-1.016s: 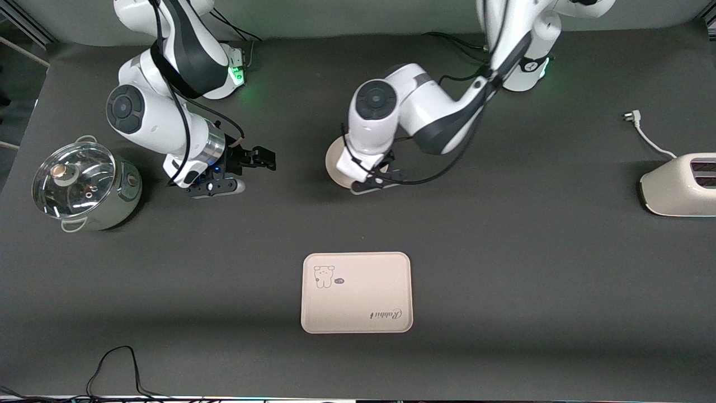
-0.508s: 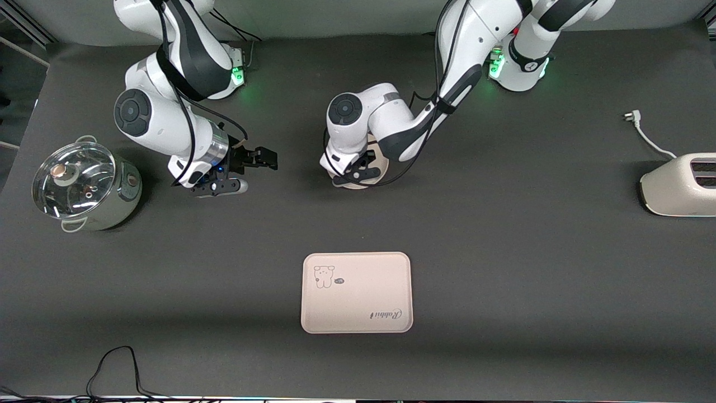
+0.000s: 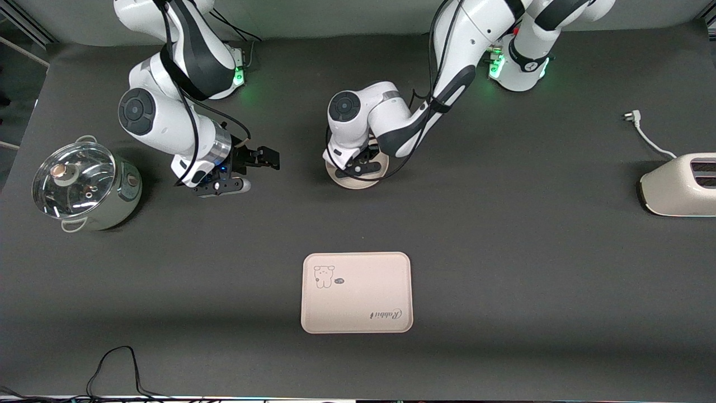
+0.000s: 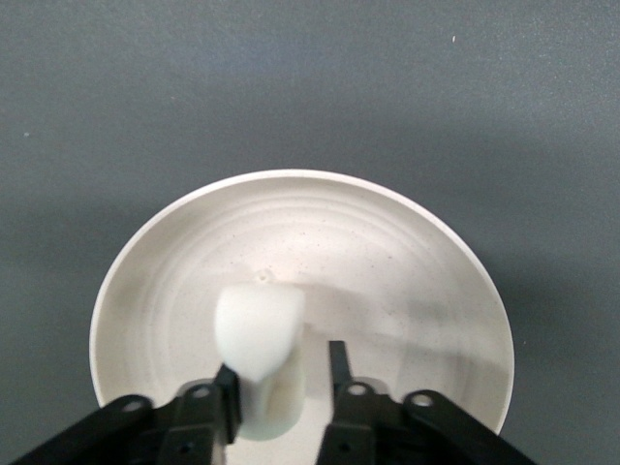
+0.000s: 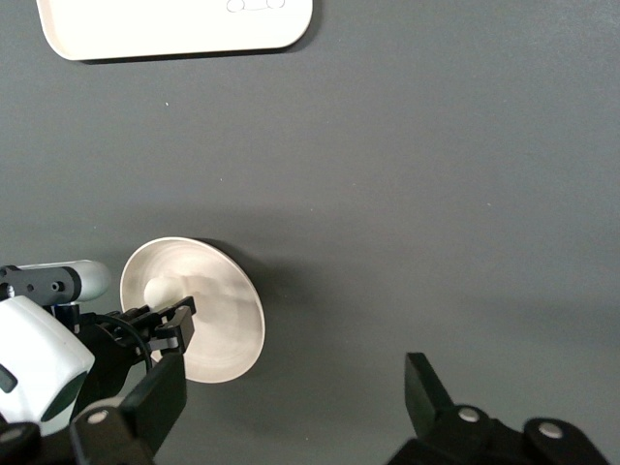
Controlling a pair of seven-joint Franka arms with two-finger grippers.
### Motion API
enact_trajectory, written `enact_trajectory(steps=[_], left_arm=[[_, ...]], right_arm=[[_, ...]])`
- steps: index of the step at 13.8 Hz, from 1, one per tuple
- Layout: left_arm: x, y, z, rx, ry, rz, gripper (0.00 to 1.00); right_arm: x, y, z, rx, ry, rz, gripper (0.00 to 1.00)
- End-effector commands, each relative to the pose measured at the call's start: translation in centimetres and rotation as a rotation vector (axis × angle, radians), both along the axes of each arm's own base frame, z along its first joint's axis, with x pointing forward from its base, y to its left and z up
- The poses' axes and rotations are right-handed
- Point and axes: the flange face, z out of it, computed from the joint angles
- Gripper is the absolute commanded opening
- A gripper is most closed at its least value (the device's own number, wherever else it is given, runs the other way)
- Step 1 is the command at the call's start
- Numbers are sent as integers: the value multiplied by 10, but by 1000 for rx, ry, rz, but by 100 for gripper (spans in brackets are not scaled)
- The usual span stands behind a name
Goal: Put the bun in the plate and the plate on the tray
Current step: 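Lower the bun onto the plate and open the left gripper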
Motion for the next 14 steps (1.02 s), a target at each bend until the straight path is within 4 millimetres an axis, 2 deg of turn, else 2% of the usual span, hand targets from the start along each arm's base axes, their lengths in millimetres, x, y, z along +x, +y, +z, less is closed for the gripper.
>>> enact_trajectory(steps=[1, 14], left_arm=[[-4, -2, 6, -3, -31, 14, 100], [-4, -3, 7, -10, -35, 17, 100]], right_arm=[[-6, -1, -1, 23, -5, 9, 100], [-10, 0, -13, 19, -16, 6, 100]])
